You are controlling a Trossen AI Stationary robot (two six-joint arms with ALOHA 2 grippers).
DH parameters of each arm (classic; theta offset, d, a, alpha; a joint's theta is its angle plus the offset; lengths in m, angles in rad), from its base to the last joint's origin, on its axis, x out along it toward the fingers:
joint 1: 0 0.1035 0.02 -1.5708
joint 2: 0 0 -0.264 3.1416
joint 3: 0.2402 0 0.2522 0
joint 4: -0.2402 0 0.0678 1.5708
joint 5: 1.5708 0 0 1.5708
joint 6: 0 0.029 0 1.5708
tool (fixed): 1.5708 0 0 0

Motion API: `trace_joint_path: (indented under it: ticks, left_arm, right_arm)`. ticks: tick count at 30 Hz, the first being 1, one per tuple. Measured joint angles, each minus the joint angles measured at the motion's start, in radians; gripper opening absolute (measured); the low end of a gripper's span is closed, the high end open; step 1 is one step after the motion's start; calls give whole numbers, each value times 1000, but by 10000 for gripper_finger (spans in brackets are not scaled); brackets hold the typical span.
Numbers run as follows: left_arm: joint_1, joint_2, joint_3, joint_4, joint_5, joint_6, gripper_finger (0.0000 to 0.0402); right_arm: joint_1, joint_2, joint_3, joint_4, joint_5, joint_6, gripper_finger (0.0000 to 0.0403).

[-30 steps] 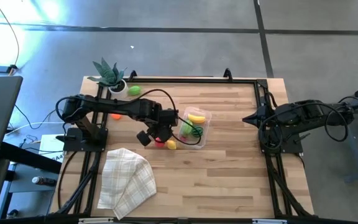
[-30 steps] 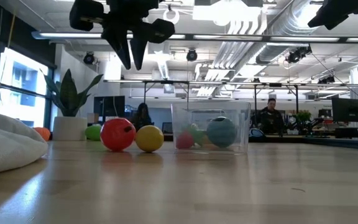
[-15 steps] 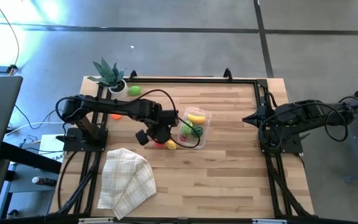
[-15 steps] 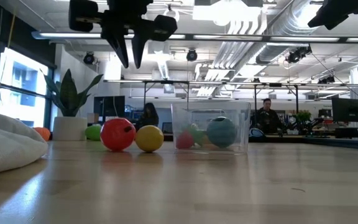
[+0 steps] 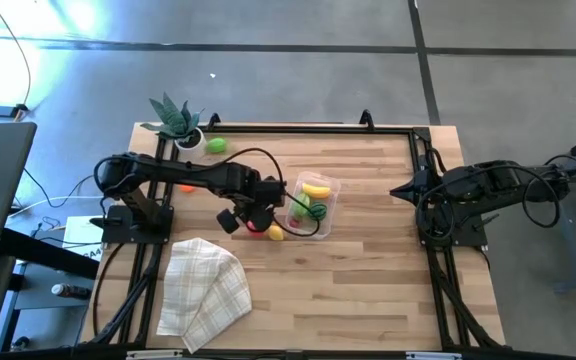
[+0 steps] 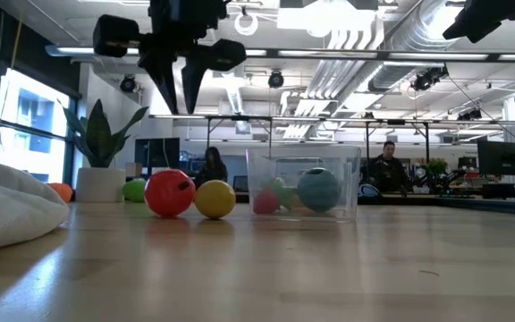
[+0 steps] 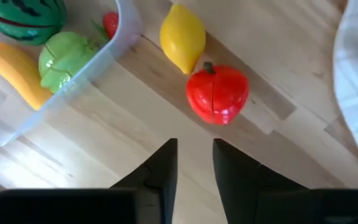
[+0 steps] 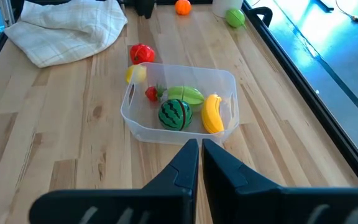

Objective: Pick and placing Produce into tupperware
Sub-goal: Put the apple into the transparent bin

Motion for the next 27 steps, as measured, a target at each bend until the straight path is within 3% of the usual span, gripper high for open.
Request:
trace_joint_path:
  ticks: [7,13,17,27]
  left_arm:
    - [1,0,-21,40,-12,-5,170]
    - [0,0,-30,33,69,10,228]
    - [0,0,-71,34,120,61,240]
    - [1,0,-186,167,127,115,235]
  right_arm:
    - [0,0,0,0,0,0,11]
    - [0,0,0,0,0,0,11]
    - [0,0,0,0,0,0,11]
    - [0,0,0,0,0,0,11]
